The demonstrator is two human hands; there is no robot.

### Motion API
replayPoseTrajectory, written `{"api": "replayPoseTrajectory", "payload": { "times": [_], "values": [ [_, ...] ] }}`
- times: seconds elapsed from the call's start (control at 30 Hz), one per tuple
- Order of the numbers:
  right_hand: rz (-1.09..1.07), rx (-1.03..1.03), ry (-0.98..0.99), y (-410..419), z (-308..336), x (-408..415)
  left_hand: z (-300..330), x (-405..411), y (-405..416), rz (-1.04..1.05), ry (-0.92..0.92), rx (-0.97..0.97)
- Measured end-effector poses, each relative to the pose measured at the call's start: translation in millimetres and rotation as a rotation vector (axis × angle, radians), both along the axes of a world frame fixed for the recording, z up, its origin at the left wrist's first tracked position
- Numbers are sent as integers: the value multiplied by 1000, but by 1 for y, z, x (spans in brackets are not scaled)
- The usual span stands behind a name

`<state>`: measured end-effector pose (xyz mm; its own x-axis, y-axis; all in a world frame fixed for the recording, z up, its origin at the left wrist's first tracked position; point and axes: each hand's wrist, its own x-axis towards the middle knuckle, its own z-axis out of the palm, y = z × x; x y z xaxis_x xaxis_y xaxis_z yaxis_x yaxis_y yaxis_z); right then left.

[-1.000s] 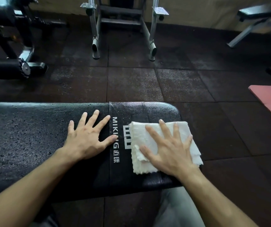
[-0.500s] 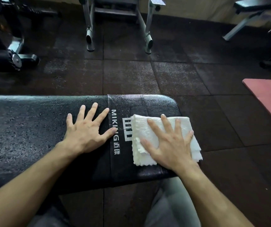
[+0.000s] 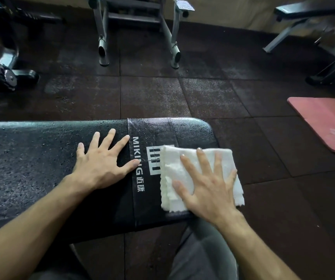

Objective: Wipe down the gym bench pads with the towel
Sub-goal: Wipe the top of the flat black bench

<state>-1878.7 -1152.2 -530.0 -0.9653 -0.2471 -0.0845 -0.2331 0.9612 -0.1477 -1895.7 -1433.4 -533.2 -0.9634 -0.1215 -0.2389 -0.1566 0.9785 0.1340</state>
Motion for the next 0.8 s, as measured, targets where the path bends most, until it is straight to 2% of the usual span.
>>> {"api": "replayPoseTrajectory", "payload": {
  "times": [0.13, 0.33, 0.43, 0.53, 0.8],
  "values": [
    [7, 26, -9, 15, -2, 27, -2, 0, -1, -1, 7, -12],
    [-43, 26, -41, 1, 2, -25, 0, -3, 0, 5, -9, -12],
    [-25, 18, 28, 8, -4, 3, -3, 0, 0, -7, 12, -20],
    [-20, 25, -3, 21, -6, 26, -4, 1, -2, -4, 5, -22],
    [-66, 22, -57, 3, 5, -49, -5, 0, -2, 4, 22, -16]
  ]
}}
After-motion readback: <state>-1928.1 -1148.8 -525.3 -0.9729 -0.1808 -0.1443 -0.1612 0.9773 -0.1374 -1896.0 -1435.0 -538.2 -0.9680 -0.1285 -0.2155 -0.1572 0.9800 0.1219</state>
